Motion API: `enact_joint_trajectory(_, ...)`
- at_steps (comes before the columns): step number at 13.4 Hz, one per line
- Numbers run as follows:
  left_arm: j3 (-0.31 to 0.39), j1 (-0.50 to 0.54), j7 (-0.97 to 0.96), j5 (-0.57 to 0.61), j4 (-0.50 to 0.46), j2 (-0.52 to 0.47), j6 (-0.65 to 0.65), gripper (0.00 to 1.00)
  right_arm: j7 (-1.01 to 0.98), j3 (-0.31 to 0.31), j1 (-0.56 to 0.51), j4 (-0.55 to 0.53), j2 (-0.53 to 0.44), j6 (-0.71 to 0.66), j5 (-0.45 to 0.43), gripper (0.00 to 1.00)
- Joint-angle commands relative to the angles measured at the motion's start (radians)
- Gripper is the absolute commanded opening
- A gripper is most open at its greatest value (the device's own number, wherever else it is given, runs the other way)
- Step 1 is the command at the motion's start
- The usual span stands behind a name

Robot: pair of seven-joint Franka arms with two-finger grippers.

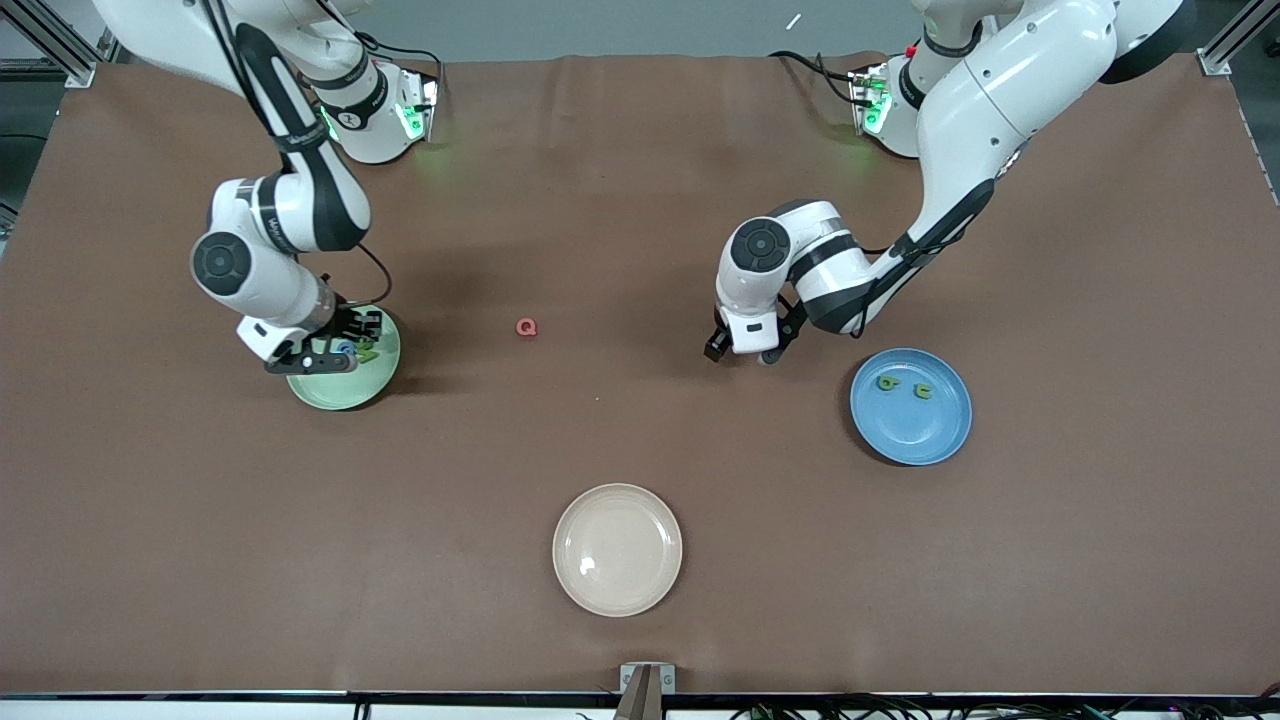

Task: Sort upper and lower case letters into plates
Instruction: 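Place the B in the green plate while the left gripper grasps the m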

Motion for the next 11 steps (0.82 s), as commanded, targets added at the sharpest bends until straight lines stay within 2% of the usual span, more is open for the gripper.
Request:
enact_joint_trajectory(1,0.005,-0.005,-0.031,0.035,-0.015,0.003,0.025,0.83,-0.092,0.018,-0.08,-0.065,-0.03,0.064,-0.008,0.0)
enact_joint_trajectory(5,0.007,-0.005,-0.032,0.04,-0.024,0.007,0.03,0.63,-0.101,0.021,-0.082,-0.086,0.003,0.089,-0.006,0.0)
enact_joint_trajectory(9,0.007,-0.005,-0.031,0.041,-0.024,0.007,0.031,0.37,-0.101,0.022,-0.07,-0.085,0.032,0.09,-0.005,0.04)
enact_joint_trajectory(10,0.007,-0.005,-0.031,0.04,-0.023,0.007,0.031,0.31,-0.101,0.022,-0.071,-0.085,0.033,0.09,-0.005,0.19)
enact_joint_trajectory(11,0.005,-0.003,-0.029,0.04,-0.021,0.003,0.031,0.26,-0.1,0.022,-0.07,-0.085,0.033,0.089,-0.005,0.58)
